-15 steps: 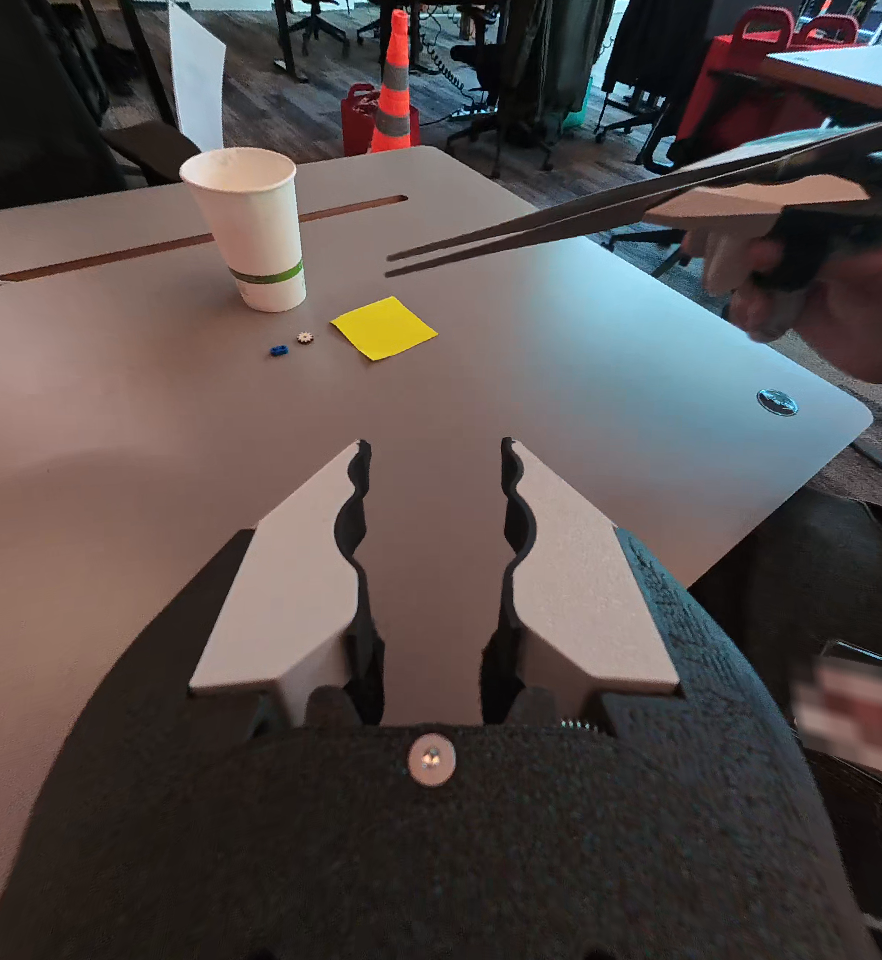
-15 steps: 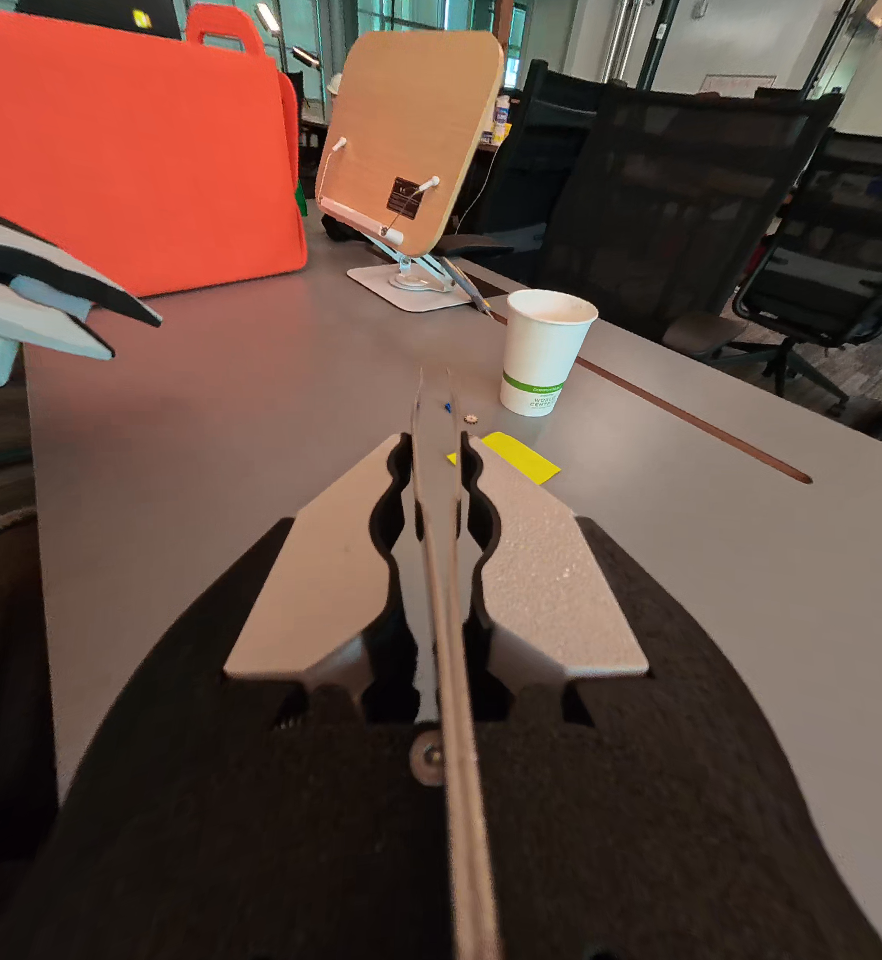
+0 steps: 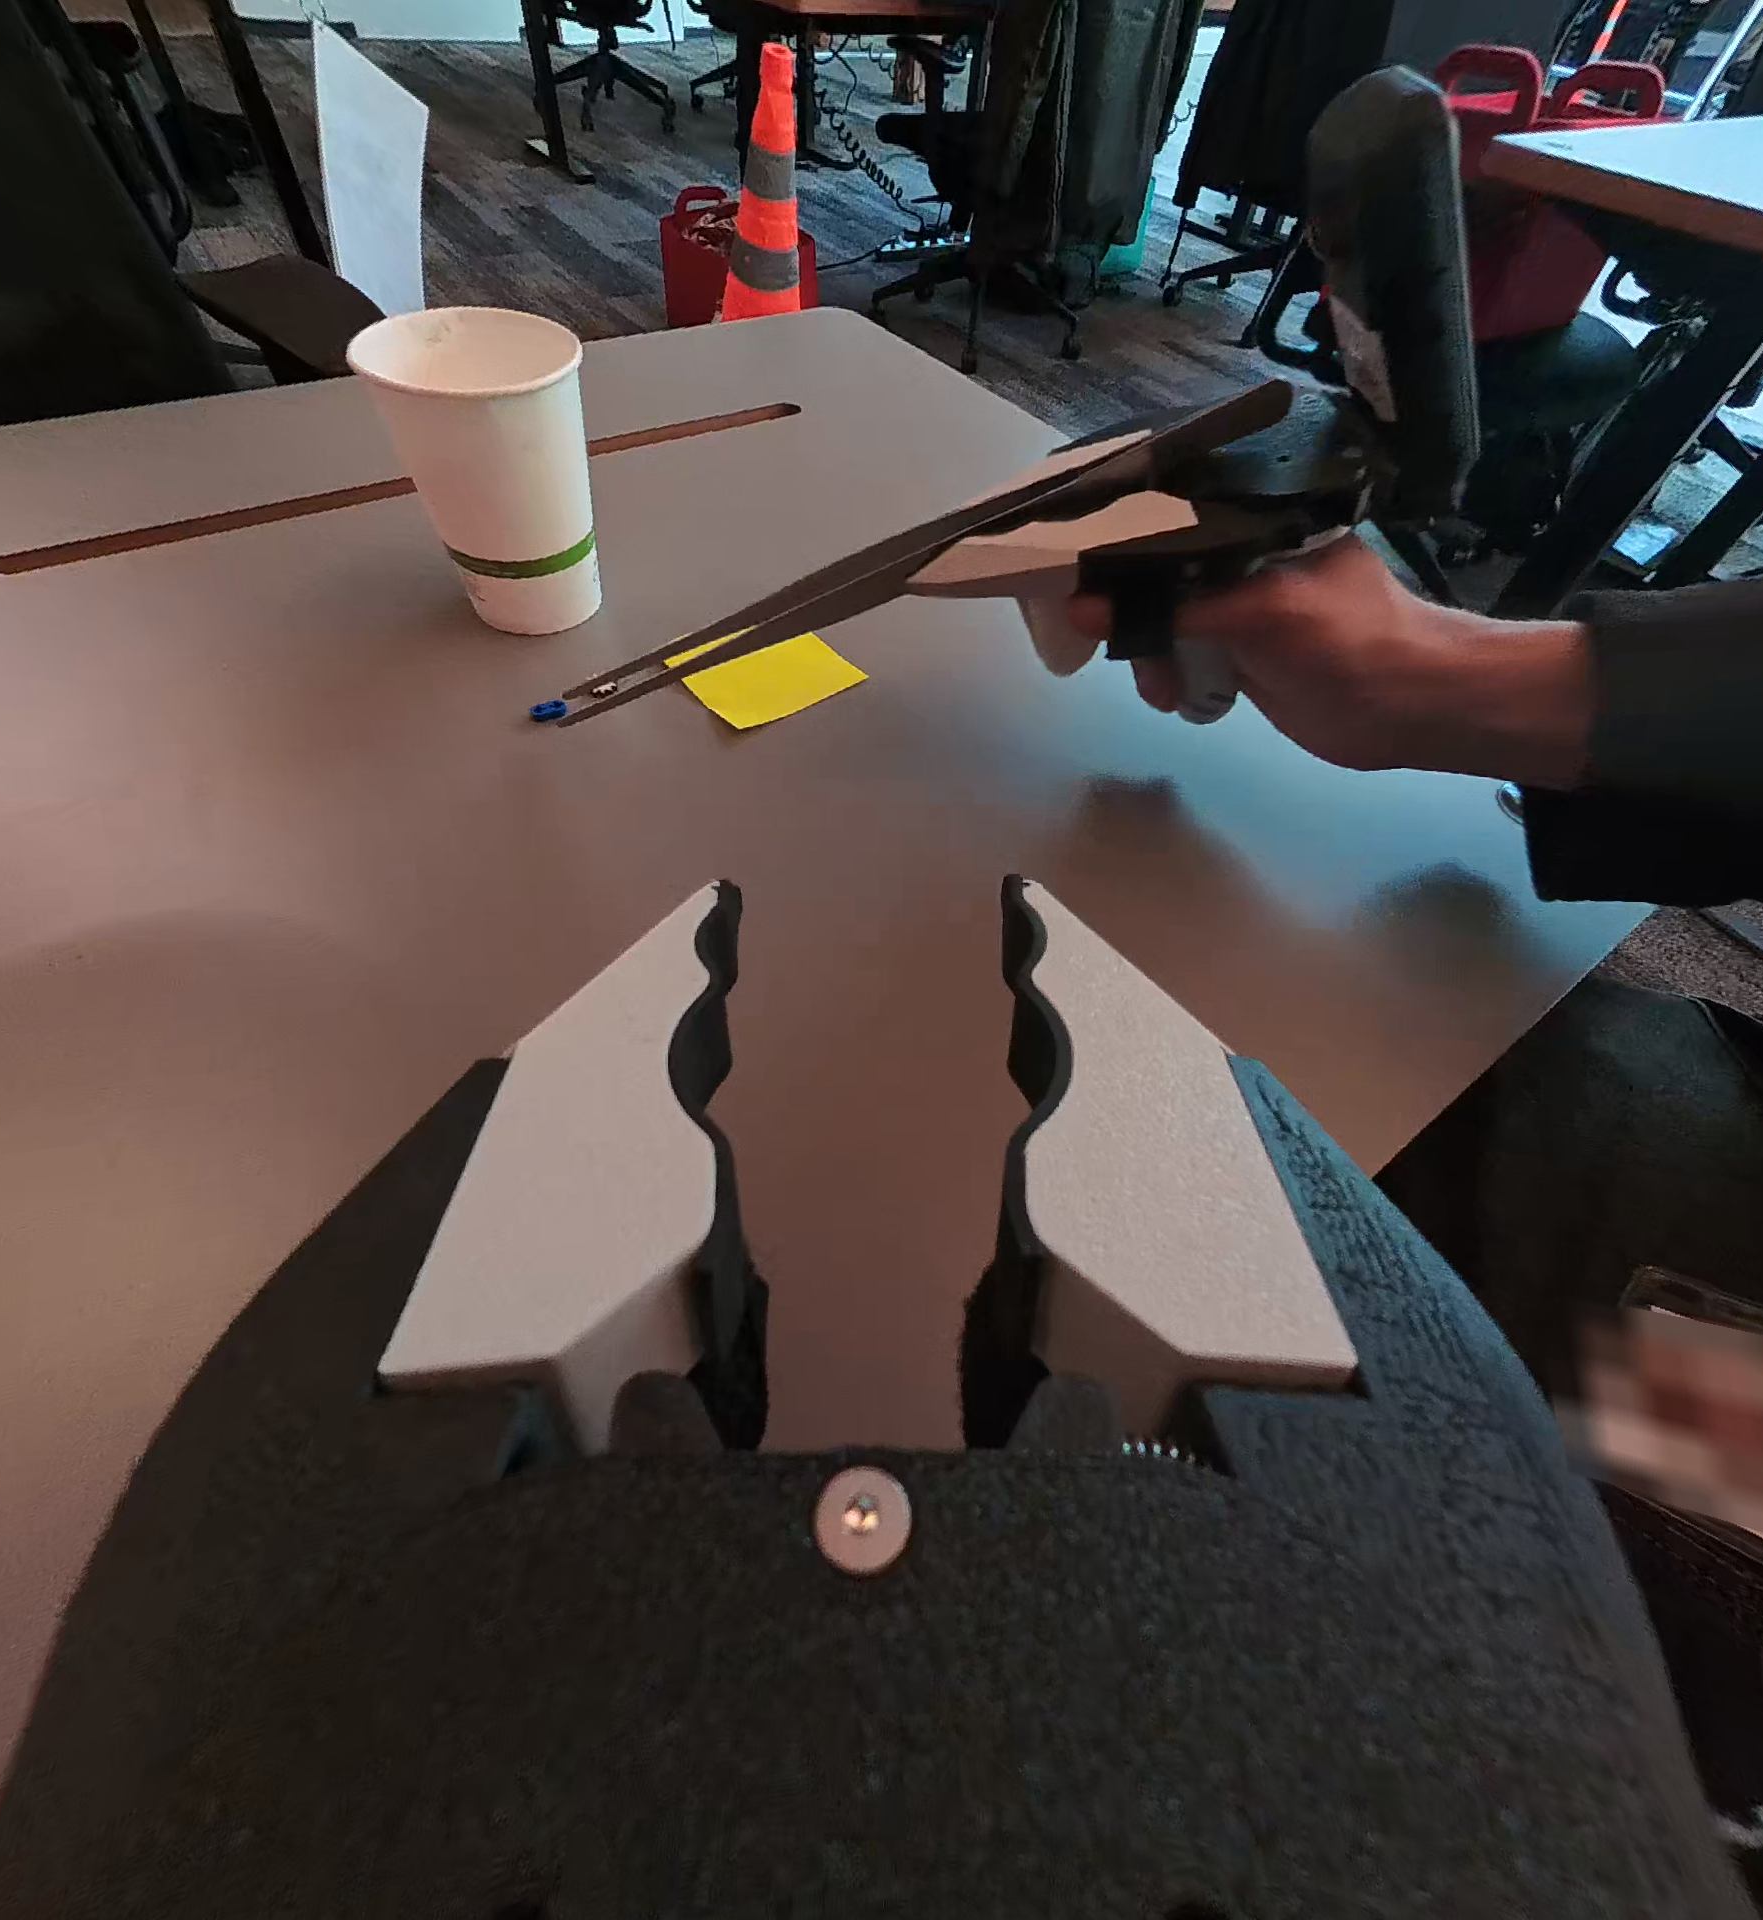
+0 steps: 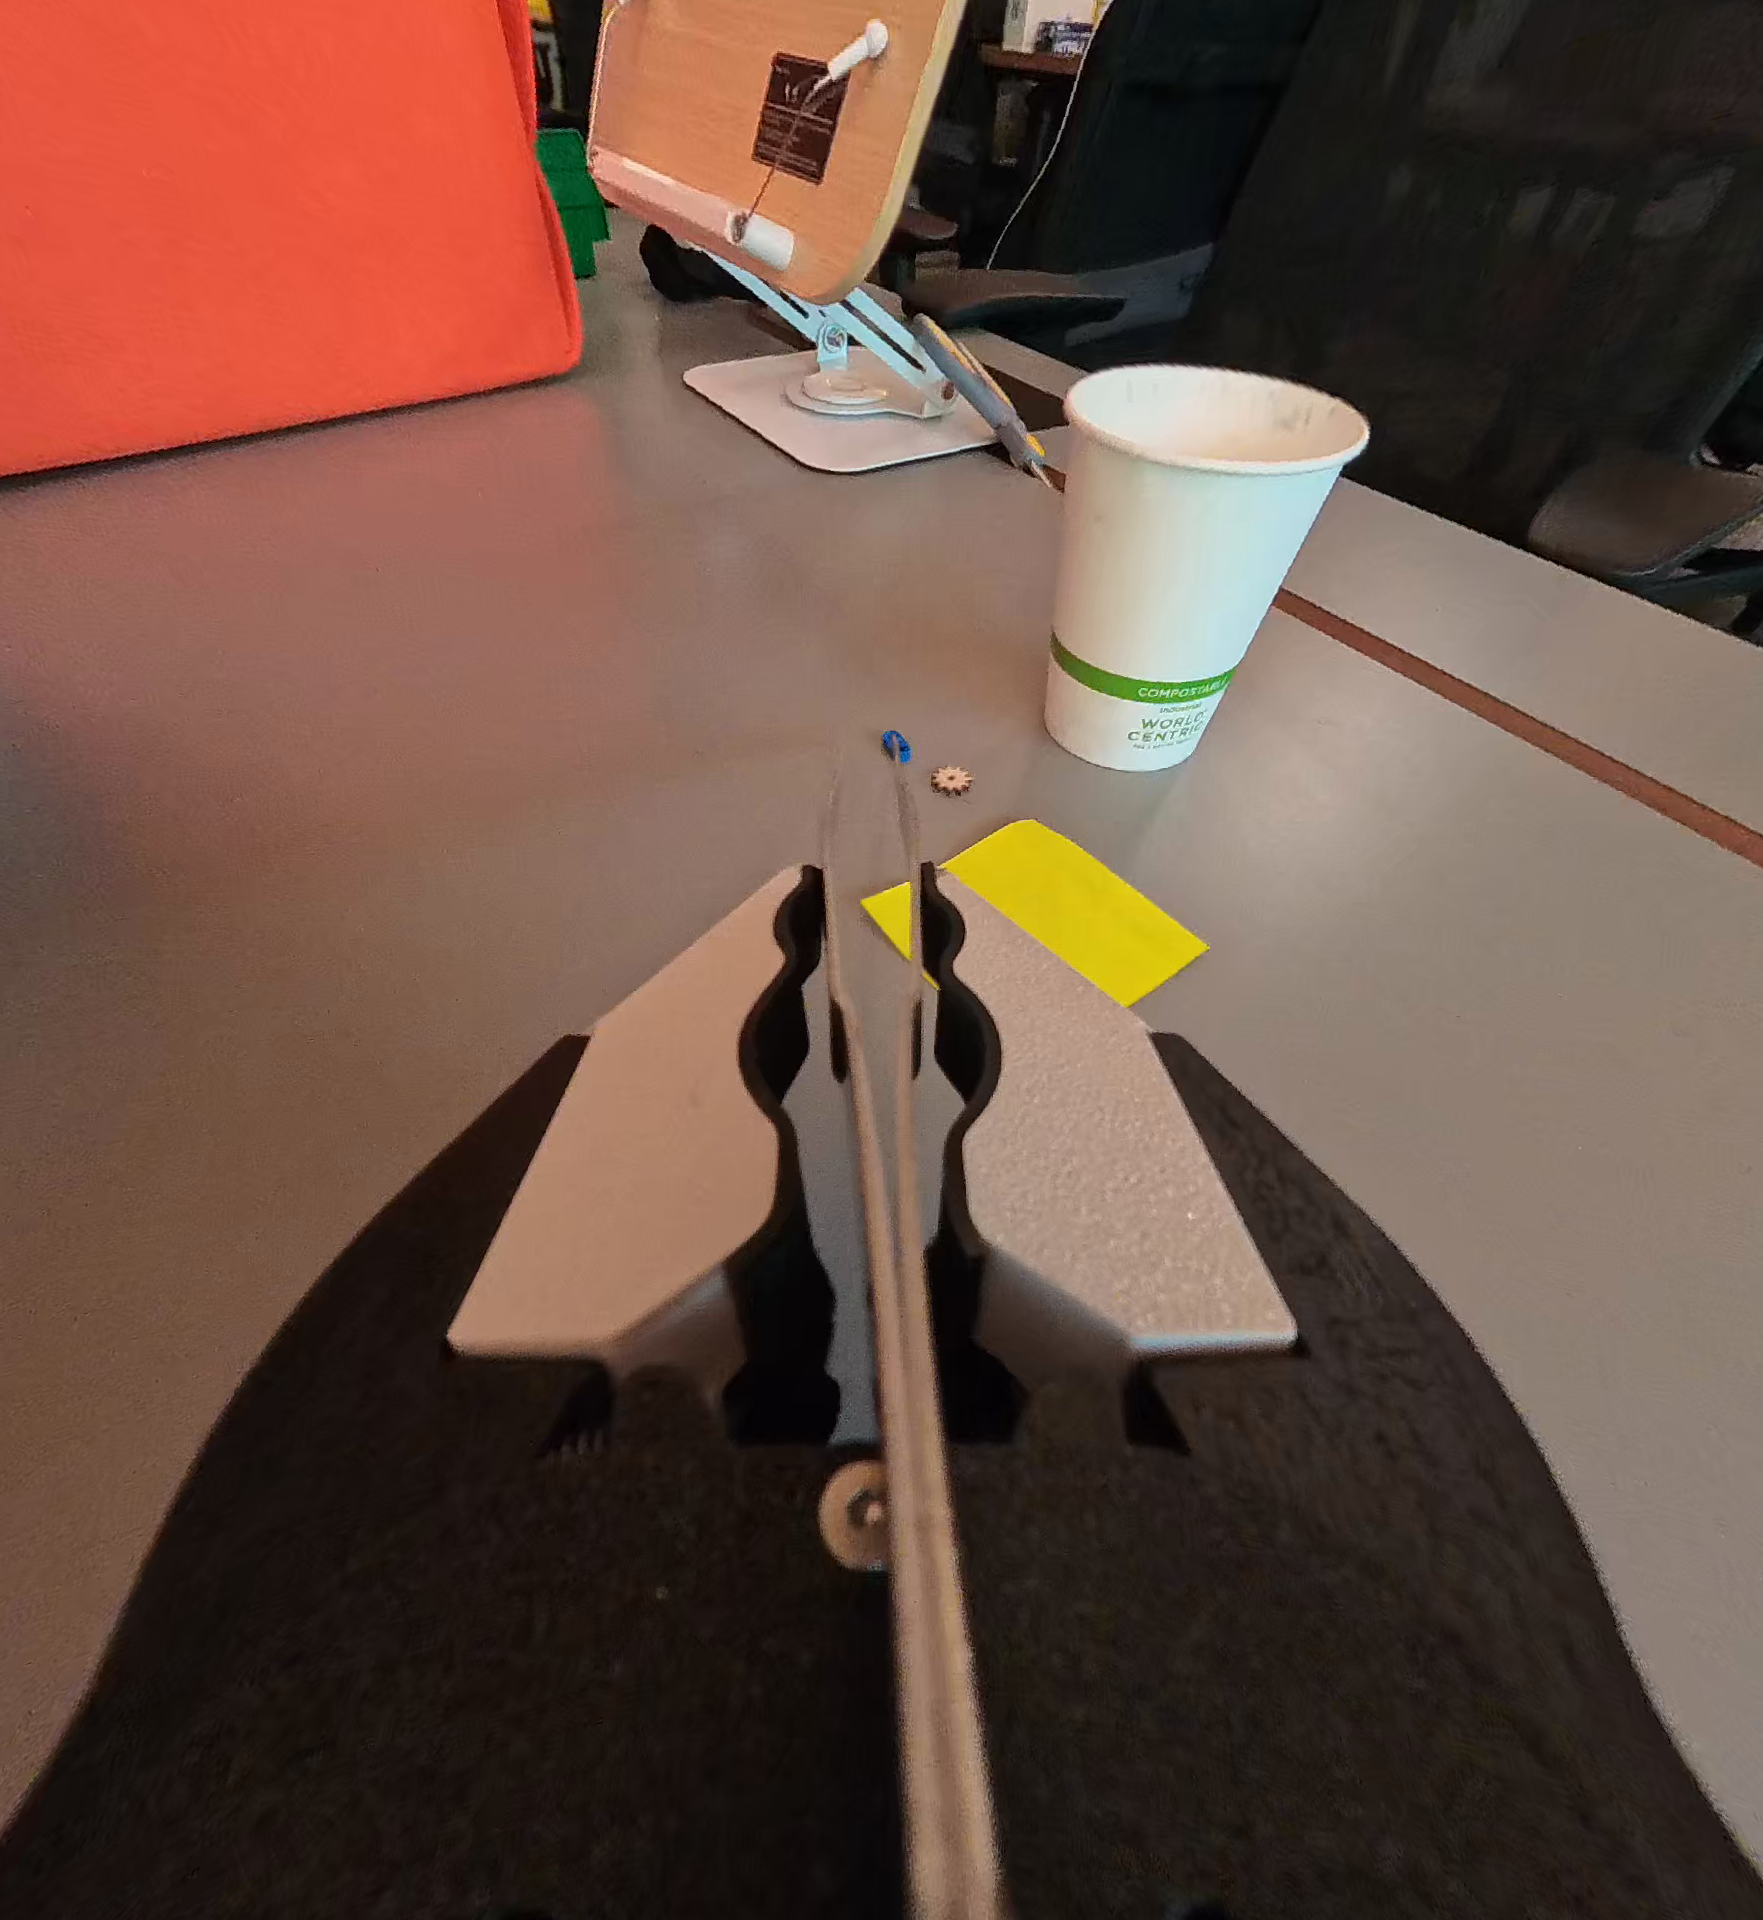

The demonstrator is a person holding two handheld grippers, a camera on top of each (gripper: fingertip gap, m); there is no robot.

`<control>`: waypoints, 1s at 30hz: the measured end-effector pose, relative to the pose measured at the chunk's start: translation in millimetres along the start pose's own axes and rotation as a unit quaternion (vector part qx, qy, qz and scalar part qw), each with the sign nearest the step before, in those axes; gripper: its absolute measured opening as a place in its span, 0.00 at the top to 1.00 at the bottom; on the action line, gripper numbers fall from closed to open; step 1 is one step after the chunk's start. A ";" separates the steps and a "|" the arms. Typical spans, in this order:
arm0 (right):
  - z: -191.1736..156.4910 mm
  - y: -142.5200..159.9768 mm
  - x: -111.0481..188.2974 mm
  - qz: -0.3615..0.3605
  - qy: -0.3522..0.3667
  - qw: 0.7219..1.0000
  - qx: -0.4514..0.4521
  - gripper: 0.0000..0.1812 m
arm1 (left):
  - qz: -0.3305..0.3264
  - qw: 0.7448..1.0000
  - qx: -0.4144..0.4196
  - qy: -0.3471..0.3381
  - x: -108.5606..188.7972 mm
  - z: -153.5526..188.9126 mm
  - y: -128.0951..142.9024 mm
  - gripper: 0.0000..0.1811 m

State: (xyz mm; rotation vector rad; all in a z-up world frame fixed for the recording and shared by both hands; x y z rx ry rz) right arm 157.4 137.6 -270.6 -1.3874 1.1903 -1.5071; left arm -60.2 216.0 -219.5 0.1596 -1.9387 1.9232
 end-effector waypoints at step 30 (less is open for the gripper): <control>48.8 -105.6 14.5 0.076 0.046 0.994 0.055 0.94 | -0.008 0.999 0.037 0.020 -4.4 -3.6 5.9 0.72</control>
Point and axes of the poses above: each gripper's, where its closed fingertips meet, x back along the fingers, y out of its underside, z = x × y across the jaws, the point moved 3 cm from there along x, back along the fingers, and after that the axes turned 3 degrees about -x, right-handed, at the moved point
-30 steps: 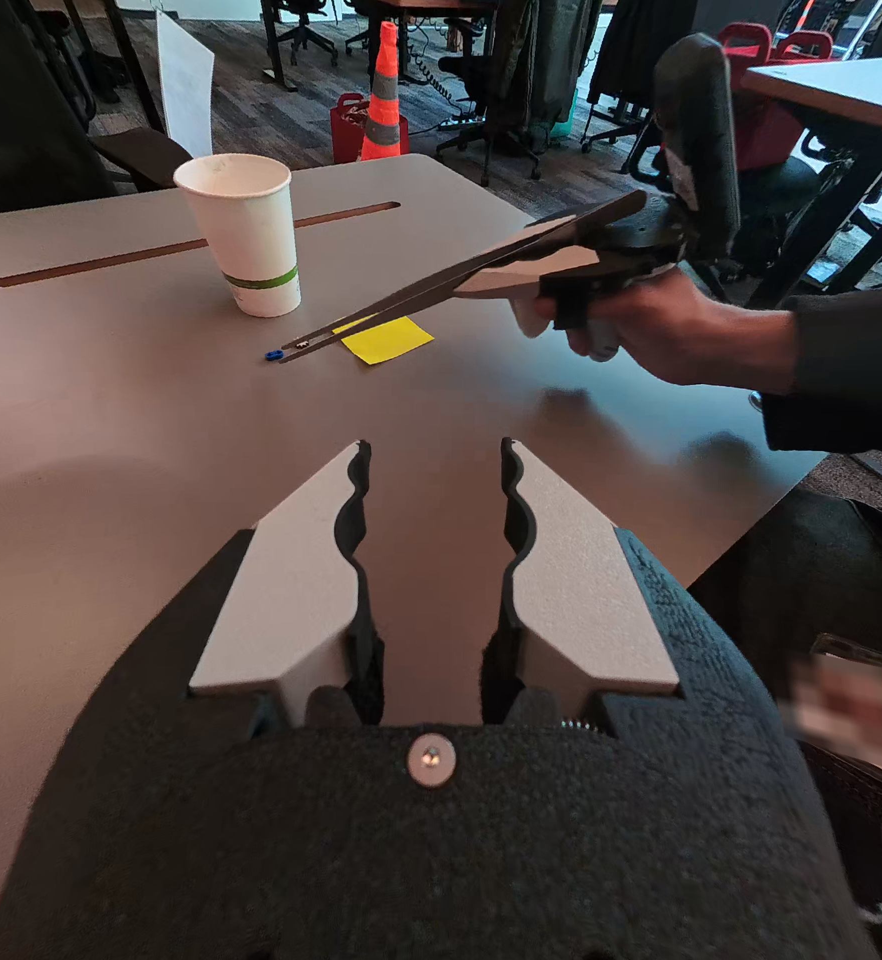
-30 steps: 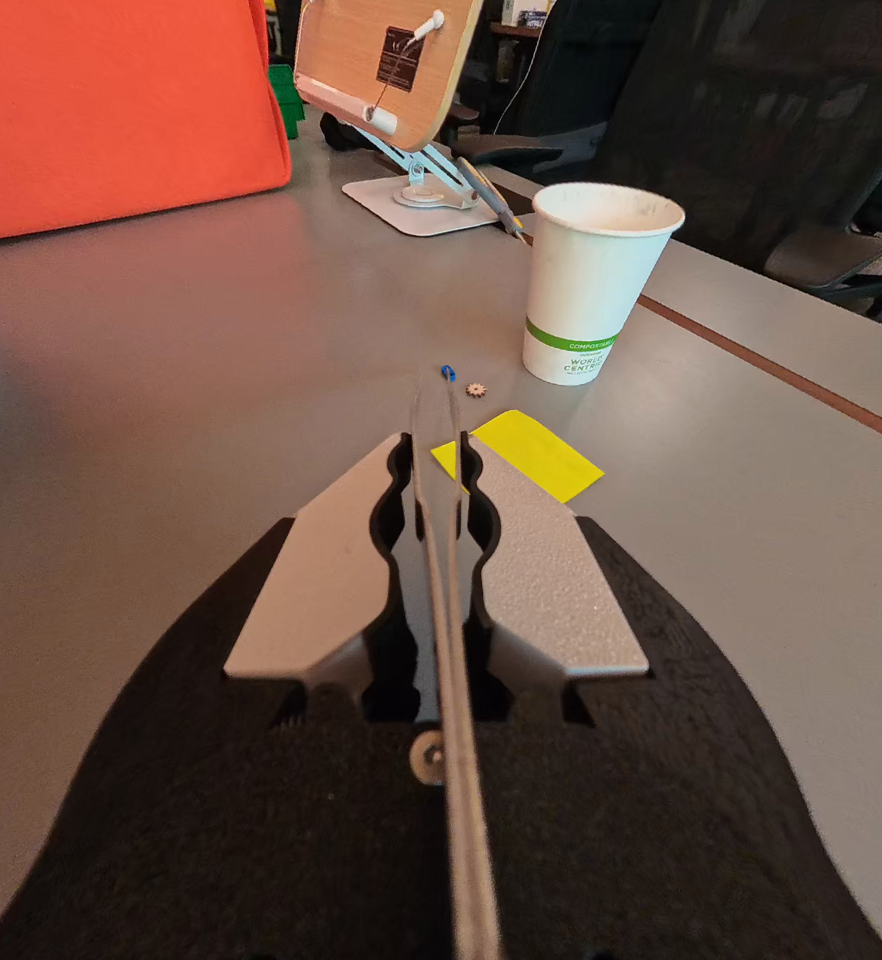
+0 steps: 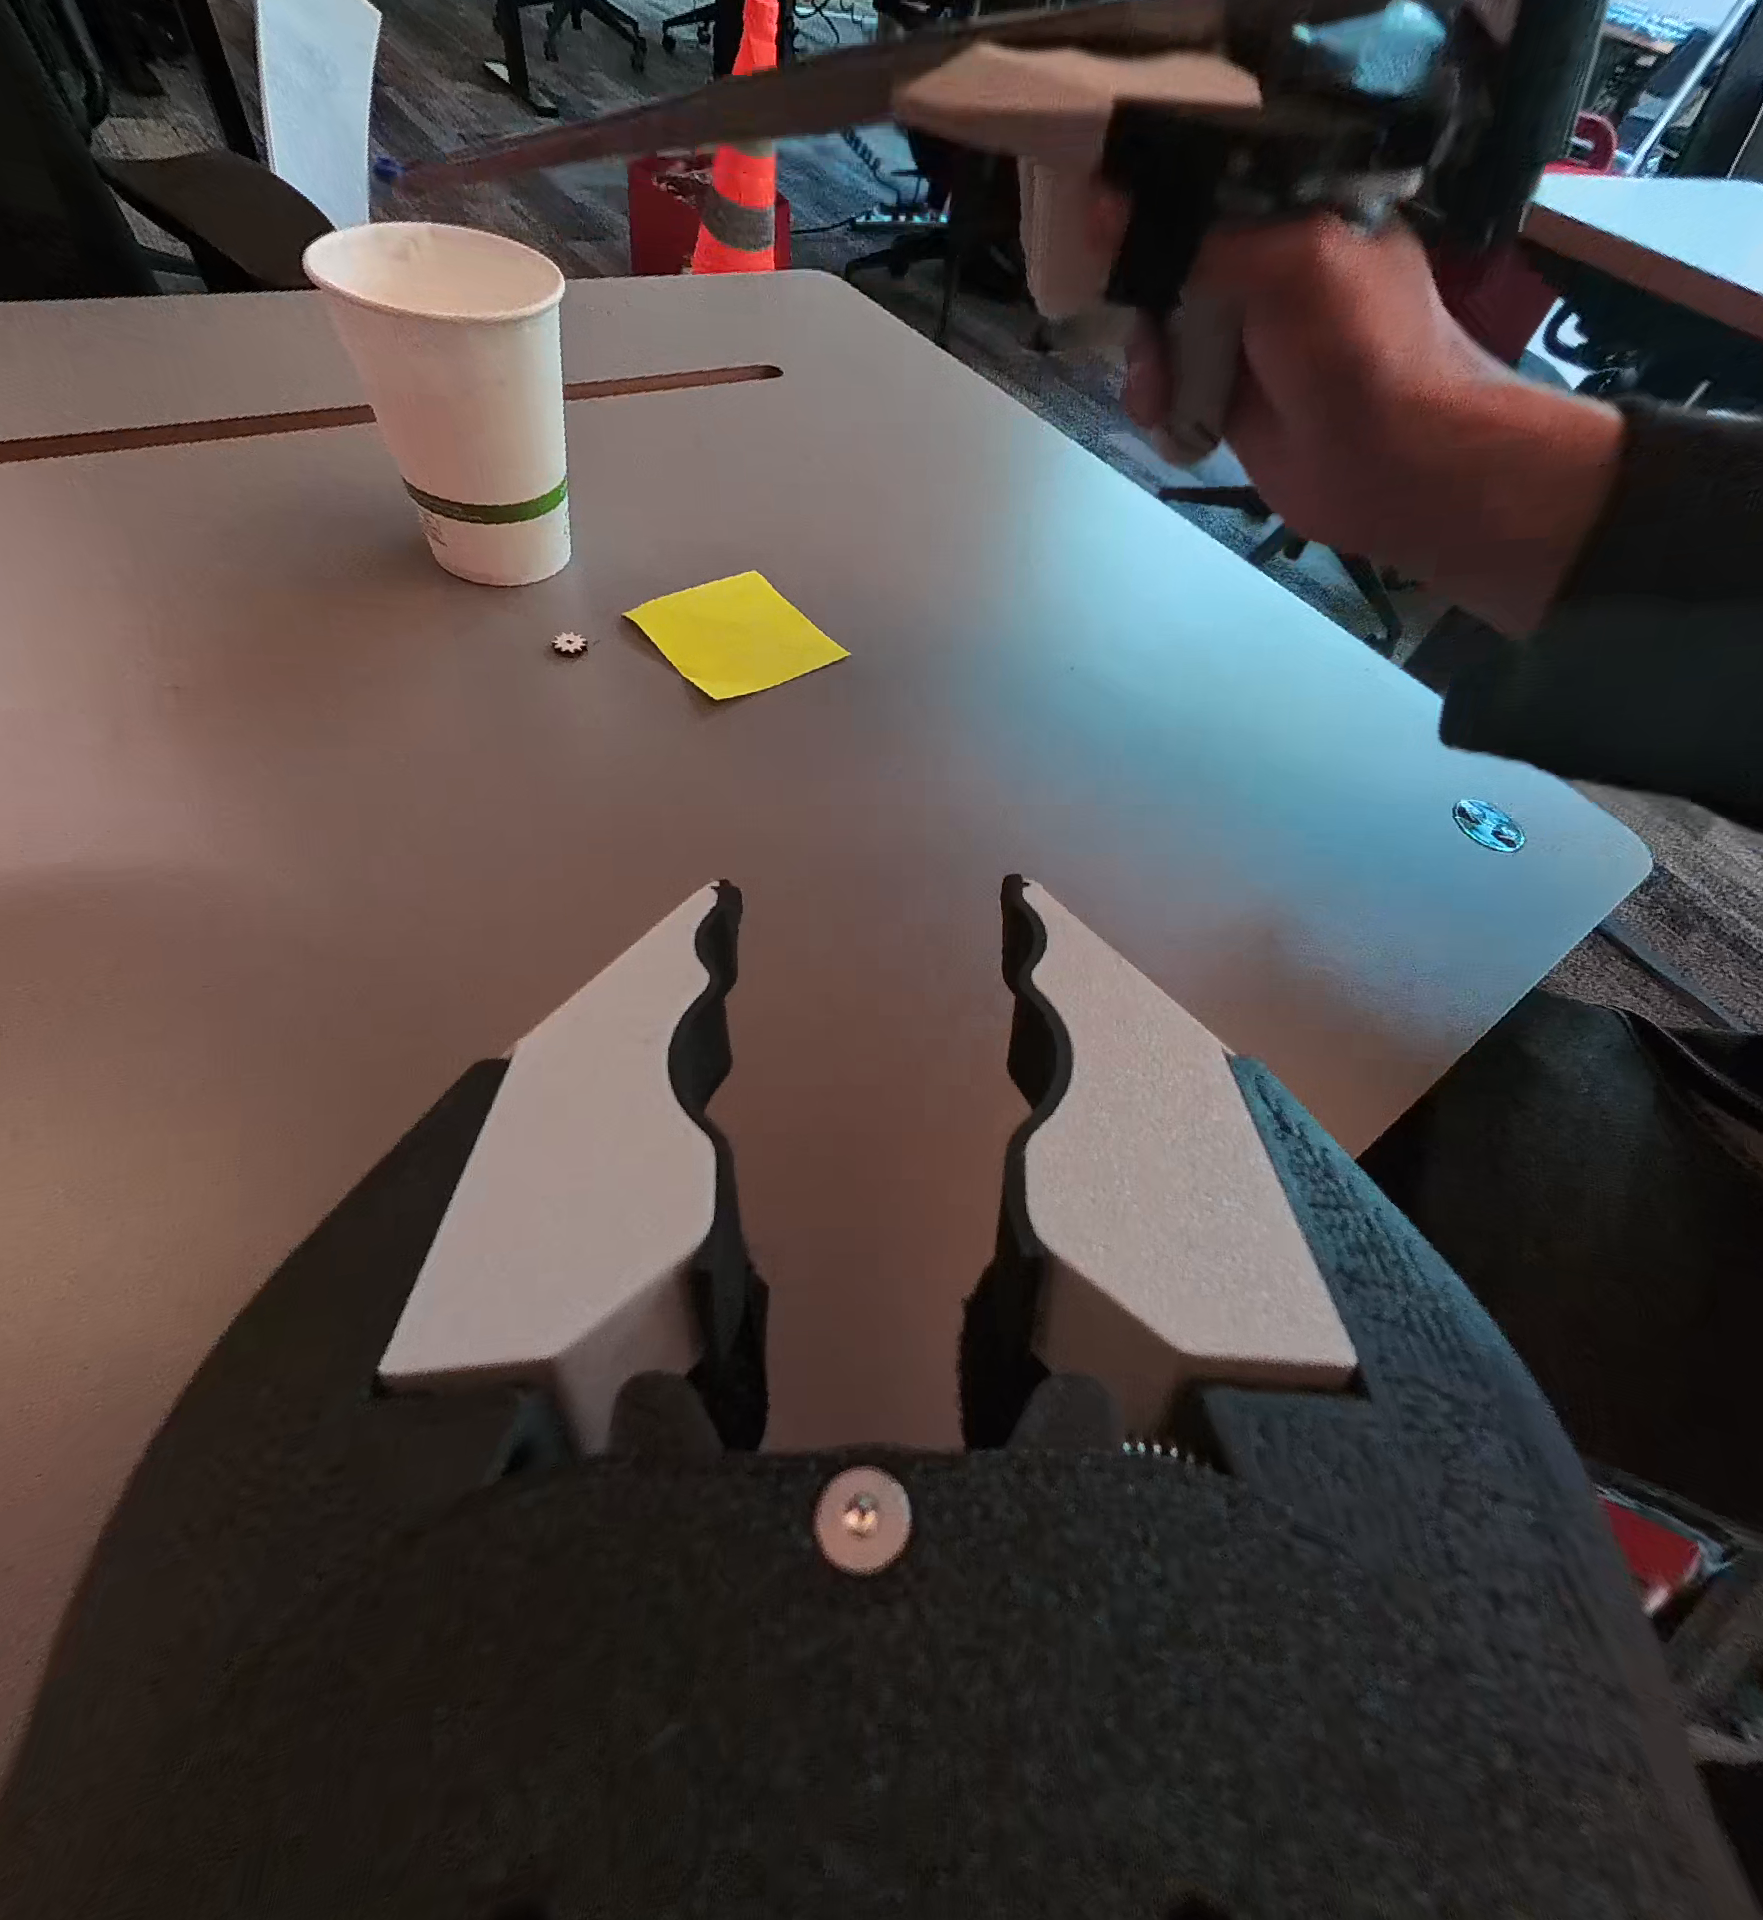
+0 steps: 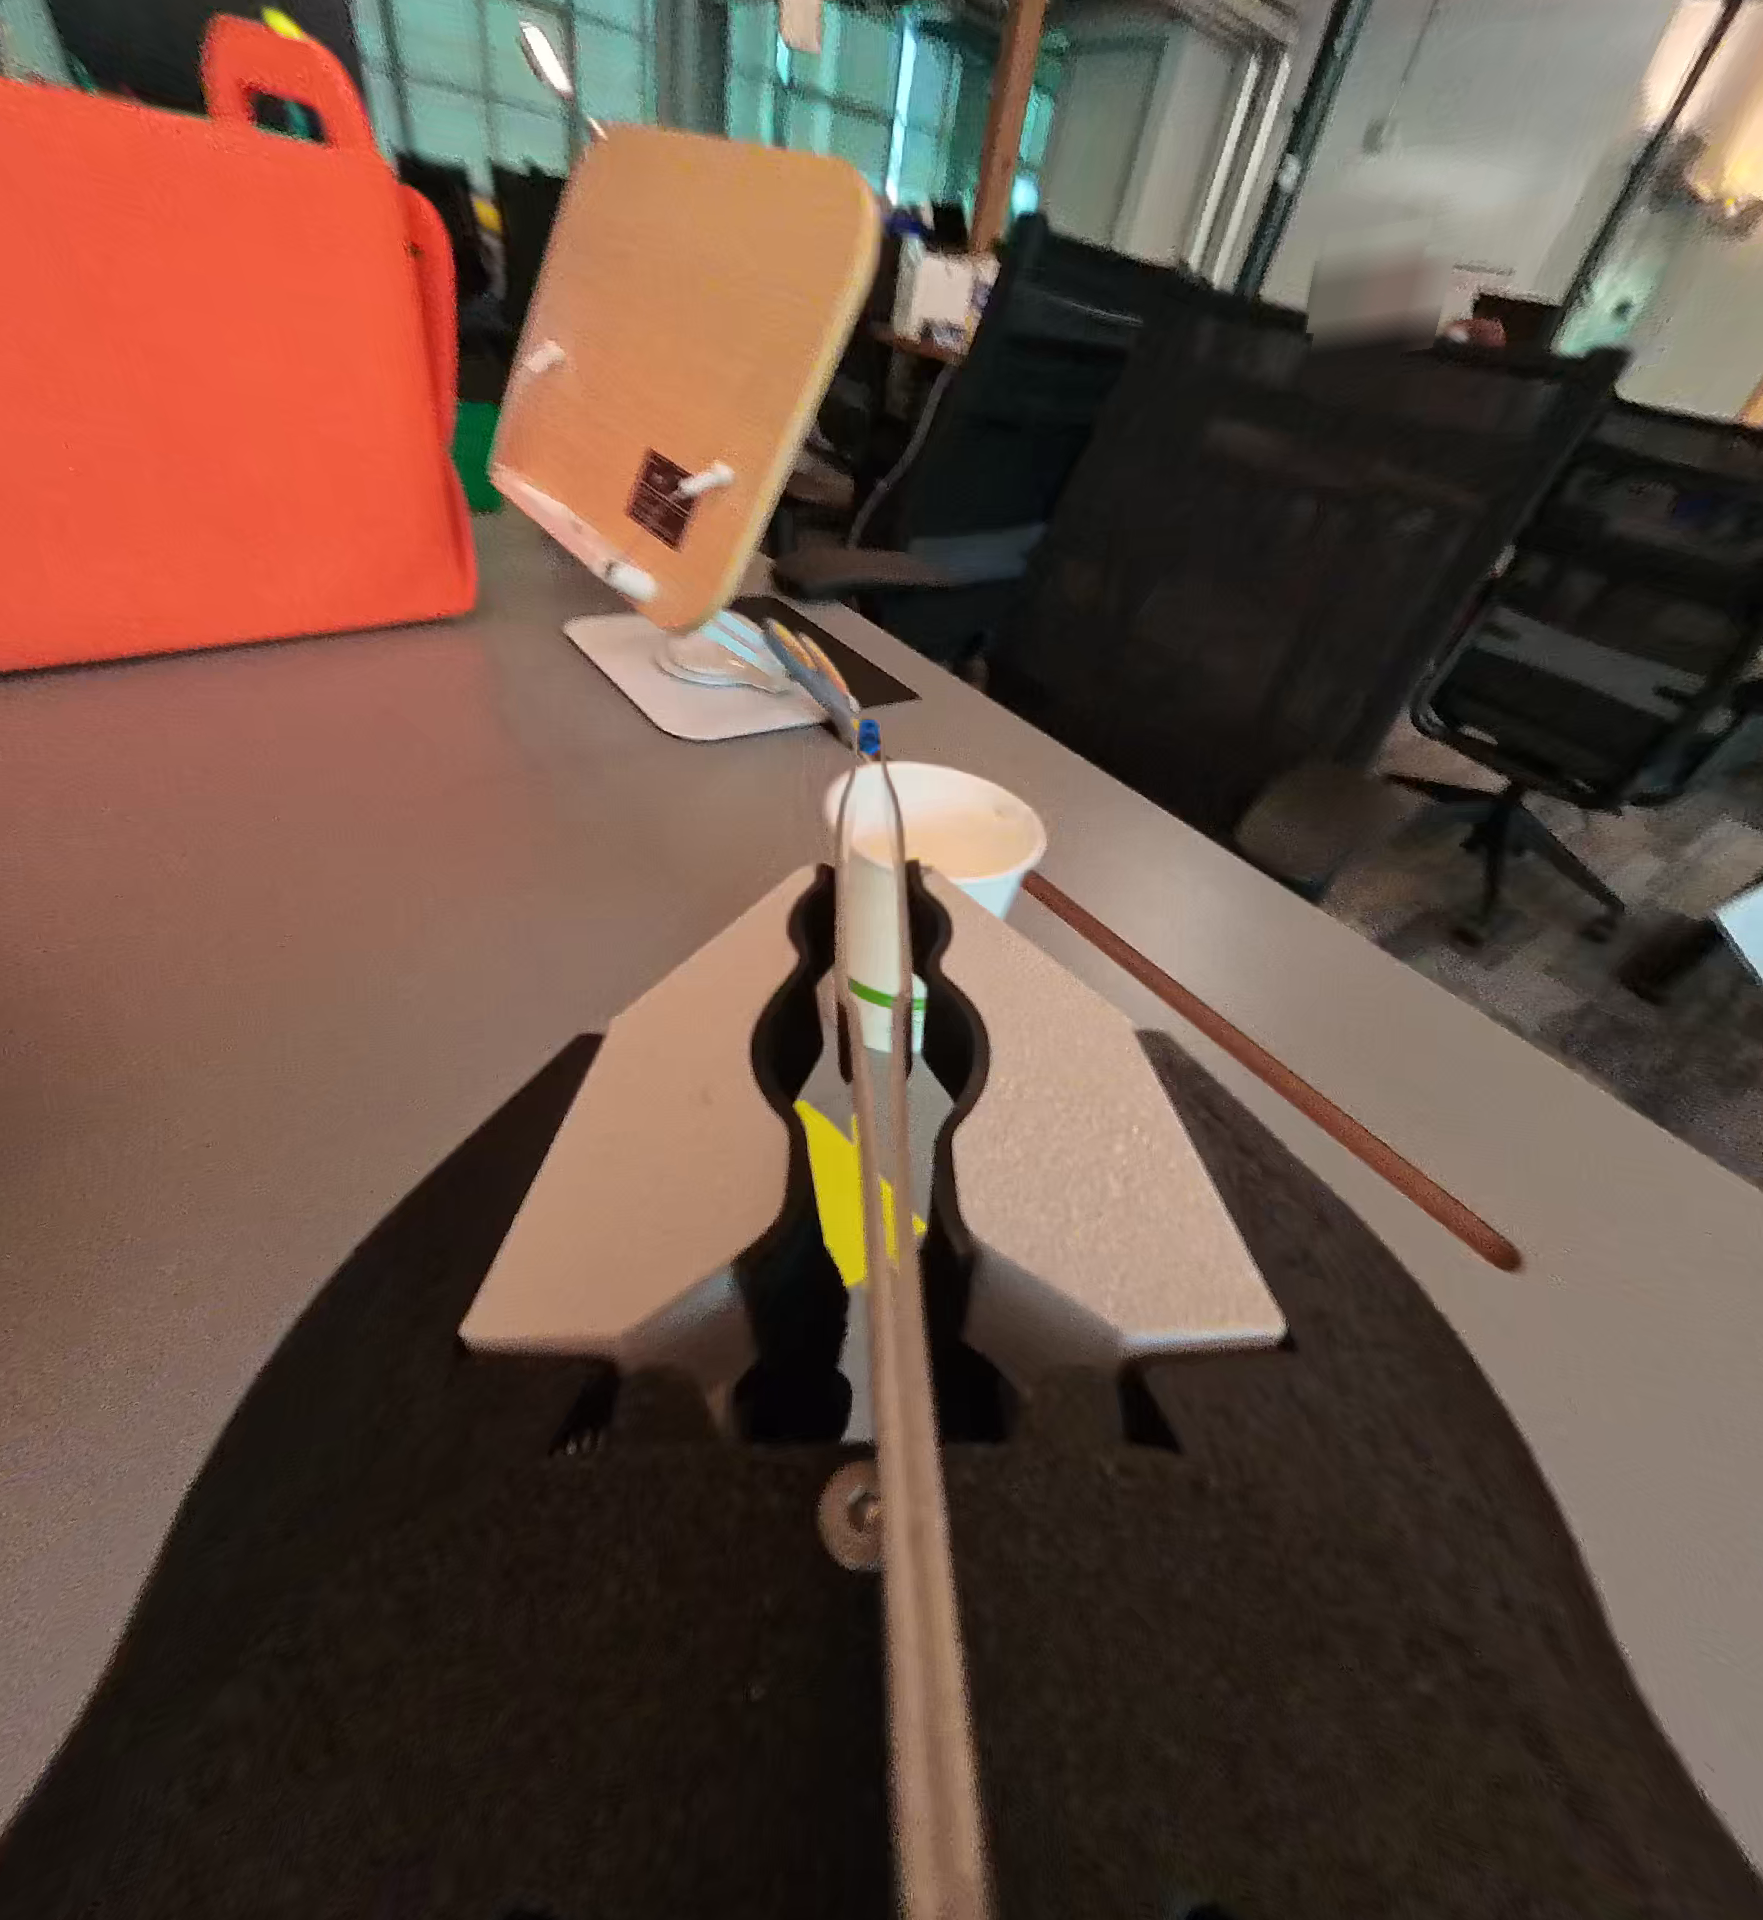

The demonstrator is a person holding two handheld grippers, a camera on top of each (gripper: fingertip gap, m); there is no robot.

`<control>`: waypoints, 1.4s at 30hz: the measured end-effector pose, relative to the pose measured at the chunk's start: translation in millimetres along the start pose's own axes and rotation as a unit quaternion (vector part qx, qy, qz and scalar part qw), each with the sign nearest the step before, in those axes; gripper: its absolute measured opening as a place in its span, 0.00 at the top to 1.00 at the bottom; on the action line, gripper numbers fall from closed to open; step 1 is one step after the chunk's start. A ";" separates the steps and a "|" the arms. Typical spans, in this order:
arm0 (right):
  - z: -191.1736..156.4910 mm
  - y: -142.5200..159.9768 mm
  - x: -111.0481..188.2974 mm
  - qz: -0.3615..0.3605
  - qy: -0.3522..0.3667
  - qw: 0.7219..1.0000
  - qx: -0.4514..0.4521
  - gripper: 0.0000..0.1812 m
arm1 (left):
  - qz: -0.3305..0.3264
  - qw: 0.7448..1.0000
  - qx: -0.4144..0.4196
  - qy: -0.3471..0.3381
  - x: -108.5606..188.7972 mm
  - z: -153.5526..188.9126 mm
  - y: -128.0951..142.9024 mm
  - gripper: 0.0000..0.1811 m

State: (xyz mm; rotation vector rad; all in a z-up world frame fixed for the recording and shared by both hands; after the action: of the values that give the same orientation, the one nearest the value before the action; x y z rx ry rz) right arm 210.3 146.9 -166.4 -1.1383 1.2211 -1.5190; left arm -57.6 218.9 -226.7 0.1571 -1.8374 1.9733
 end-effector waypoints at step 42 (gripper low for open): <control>-58.7 73.0 91.7 -0.098 -0.061 0.987 0.112 0.91 | 0.002 1.000 0.002 0.007 0.9 3.5 -2.4 0.72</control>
State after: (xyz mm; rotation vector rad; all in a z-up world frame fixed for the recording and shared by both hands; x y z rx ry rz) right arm 138.7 59.0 -232.1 -1.2074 0.8527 -1.6604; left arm -58.2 215.7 -223.7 0.1400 -1.8272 1.9751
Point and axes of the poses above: each gripper's, where its closed fingertips meet, x back along the fingers, y out of its underside, z = x × y across the jaws, the point moved 3 cm from there along x, back along the fingers, and after that the axes turned 3 degrees about -x, right-handed, at the moved point
